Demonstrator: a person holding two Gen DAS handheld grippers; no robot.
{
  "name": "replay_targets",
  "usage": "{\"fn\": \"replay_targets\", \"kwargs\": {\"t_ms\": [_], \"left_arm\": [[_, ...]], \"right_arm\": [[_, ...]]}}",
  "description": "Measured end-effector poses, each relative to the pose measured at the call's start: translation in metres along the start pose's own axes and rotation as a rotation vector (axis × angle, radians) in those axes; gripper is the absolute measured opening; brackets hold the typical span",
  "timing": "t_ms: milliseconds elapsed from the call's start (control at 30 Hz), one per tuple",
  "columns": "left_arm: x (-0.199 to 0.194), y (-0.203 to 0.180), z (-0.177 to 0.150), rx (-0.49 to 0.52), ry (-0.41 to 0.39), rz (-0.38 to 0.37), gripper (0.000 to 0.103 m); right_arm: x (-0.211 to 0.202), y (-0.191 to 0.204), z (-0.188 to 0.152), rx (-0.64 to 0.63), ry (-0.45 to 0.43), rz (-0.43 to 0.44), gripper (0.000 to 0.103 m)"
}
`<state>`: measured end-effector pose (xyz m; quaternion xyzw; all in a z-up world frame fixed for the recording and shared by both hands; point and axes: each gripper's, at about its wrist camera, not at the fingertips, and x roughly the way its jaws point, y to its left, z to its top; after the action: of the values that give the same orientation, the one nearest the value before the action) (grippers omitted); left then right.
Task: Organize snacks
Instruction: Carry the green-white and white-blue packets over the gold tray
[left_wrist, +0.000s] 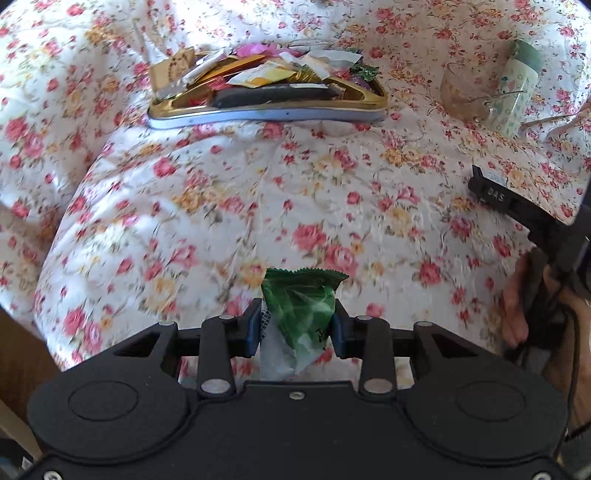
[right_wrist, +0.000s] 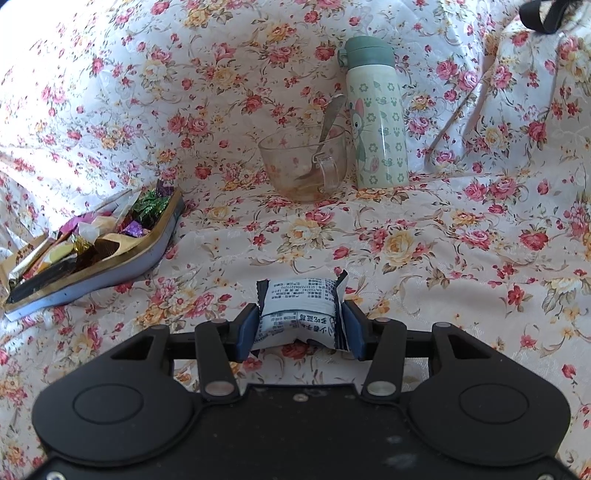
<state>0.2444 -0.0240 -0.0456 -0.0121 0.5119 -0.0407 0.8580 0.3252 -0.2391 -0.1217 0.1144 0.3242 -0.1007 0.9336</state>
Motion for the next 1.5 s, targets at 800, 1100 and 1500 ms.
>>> {"fn": "replay_targets", "kwargs": {"t_ms": [800, 1100, 1500], "left_arm": [[-0.055, 0.047, -0.044, -0.084, -0.05, -0.013, 0.045], [-0.064, 0.056, -0.06, -0.087, -0.031, -0.003, 0.045], [-0.039, 0.051, -0.082, -0.082, 0.09, 0.022, 0.045]], "right_arm": [[-0.099, -0.012, 0.019, 0.012, 0.062, 0.058, 0.046], [-0.202, -0.018, -0.001, 0.02, 0.014, 0.235, 0.046], [-0.237, 0.009, -0.064, -0.002, 0.257, 0.19, 0.046]]}}
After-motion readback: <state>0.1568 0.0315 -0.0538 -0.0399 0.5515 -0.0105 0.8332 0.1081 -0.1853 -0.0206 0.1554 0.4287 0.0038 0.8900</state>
